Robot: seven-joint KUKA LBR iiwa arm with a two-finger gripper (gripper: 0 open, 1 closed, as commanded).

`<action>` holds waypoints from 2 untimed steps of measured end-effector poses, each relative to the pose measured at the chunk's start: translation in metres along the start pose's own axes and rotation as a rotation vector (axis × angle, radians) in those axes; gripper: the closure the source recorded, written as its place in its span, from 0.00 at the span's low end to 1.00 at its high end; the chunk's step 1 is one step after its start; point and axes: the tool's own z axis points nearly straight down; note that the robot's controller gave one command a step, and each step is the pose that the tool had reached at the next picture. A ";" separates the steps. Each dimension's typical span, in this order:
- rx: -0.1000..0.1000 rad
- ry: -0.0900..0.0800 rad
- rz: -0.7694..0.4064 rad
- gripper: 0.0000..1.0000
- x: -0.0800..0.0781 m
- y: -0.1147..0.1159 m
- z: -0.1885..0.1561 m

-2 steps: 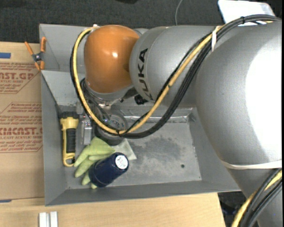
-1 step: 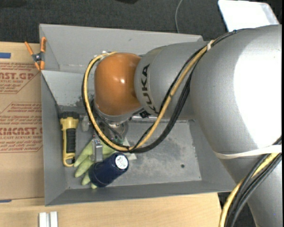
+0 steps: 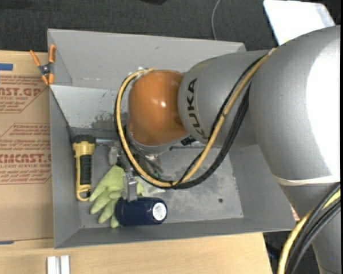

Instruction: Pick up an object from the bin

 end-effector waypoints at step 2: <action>0.001 -0.002 -0.410 0.00 0.033 0.016 0.036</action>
Offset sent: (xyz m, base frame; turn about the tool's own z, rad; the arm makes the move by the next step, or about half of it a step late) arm -0.0447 0.0241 -0.0500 -0.6459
